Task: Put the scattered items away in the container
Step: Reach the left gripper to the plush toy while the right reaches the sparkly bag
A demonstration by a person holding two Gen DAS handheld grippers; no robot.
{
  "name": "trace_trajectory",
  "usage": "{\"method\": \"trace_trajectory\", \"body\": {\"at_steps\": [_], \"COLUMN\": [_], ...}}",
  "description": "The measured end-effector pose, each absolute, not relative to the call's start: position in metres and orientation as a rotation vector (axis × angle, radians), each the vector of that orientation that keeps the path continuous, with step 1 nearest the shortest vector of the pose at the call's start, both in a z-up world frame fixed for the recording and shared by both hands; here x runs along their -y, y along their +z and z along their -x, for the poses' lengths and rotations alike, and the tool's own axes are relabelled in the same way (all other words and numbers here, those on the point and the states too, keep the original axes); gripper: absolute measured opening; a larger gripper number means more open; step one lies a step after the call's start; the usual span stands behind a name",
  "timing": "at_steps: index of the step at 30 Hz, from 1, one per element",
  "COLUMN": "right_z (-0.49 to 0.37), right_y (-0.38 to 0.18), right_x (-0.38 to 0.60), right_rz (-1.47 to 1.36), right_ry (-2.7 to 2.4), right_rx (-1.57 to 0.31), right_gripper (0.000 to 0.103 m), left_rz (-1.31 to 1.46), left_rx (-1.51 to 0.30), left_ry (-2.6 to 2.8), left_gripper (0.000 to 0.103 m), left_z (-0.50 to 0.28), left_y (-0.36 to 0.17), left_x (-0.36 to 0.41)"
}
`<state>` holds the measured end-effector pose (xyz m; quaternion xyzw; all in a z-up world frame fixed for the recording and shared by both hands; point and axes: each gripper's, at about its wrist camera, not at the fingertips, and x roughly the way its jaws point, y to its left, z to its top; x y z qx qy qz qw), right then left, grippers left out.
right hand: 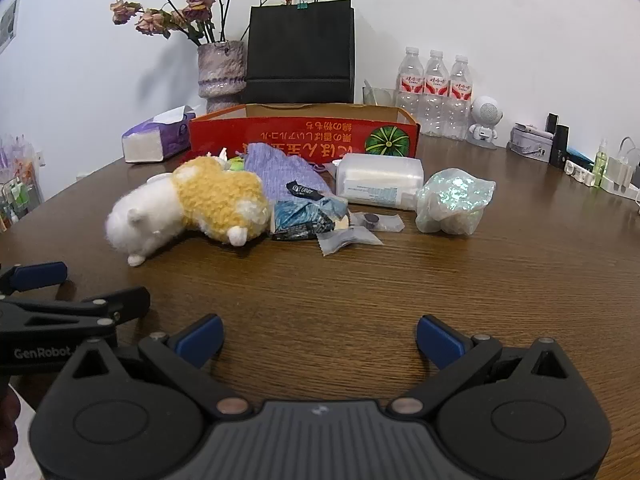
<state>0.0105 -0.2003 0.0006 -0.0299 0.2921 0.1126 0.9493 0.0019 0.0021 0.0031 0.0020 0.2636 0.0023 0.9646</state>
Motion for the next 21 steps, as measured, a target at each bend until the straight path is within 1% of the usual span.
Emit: {"method": "trace_trajectory", "body": {"at_steps": [8, 16, 21], "right_z": [-0.015, -0.025, -0.036], "right_y": [0.004, 0.013, 0.021], "right_x": [0.199, 0.202, 0.213], "right_rz": [0.067, 0.072, 0.061], "right_ry": [0.238, 0.266, 0.243], "right_rx": [-0.635, -0.713, -0.704], "right_gripper": [0.103, 0.103, 0.103], "left_rz": [-0.009, -0.012, 0.013], "left_rx": [-0.573, -0.659, -0.639], "left_ry": [0.001, -0.021, -0.006], "left_gripper": [0.103, 0.103, 0.103], "left_z": [-0.007, -0.021, -0.028], "left_y": [0.005, 0.015, 0.029], "left_x": [-0.001, -0.006, -0.016]}}
